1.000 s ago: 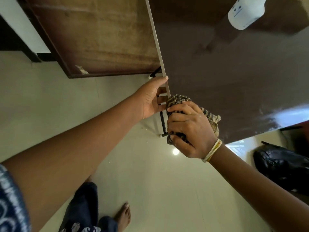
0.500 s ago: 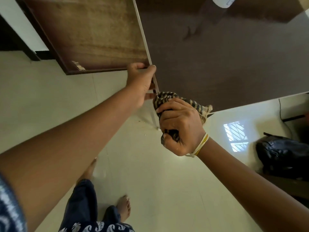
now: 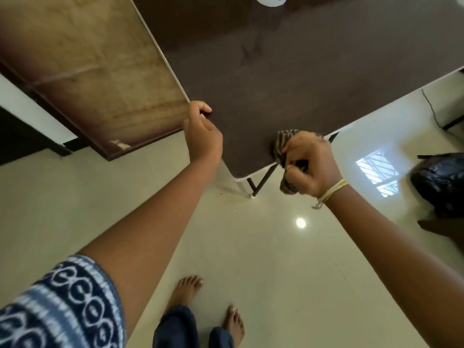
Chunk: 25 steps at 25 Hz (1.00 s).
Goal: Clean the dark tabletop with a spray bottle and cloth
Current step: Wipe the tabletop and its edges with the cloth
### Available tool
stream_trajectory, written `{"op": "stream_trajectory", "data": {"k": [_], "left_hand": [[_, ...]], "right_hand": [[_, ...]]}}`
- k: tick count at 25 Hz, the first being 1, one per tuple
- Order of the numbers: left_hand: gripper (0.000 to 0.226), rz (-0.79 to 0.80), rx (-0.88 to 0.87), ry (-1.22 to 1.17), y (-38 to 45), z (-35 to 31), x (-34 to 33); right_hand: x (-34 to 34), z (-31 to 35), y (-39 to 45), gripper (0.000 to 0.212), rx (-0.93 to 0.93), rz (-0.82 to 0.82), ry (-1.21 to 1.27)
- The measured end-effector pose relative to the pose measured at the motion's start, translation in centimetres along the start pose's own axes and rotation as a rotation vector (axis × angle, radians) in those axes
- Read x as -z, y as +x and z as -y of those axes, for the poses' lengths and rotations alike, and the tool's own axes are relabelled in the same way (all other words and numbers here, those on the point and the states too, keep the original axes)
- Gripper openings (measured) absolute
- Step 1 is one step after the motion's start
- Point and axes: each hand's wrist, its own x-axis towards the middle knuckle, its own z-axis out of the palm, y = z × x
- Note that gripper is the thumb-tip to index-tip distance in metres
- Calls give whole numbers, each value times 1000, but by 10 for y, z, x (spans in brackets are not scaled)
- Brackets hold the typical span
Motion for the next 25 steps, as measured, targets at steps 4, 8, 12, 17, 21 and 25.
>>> {"op": "stream_trajectory", "data": {"k": [4,8,12,17,21,25], "left_hand": [[38,-80,-71,301,-4,-2,2],[31,61,-428,716,3,0,8],[36,446,-830,786,18,-7,4],[37,696,-968,835,29,-33,-27],[38,751,-894,833,21,-52,-65],[38,772,-845,812,18,-68,-103]], "right_hand": [[-9,12,-1,26,-149,-175,82],[-36,49,-4,32,-2,-41,187],[-20,24,-1,33,57,66,212],[15,-49,-2,22,-27,-18,162],[54,-116,1,17,-219,-94,77],[76,-156,9,19,-374,-122,137]]}}
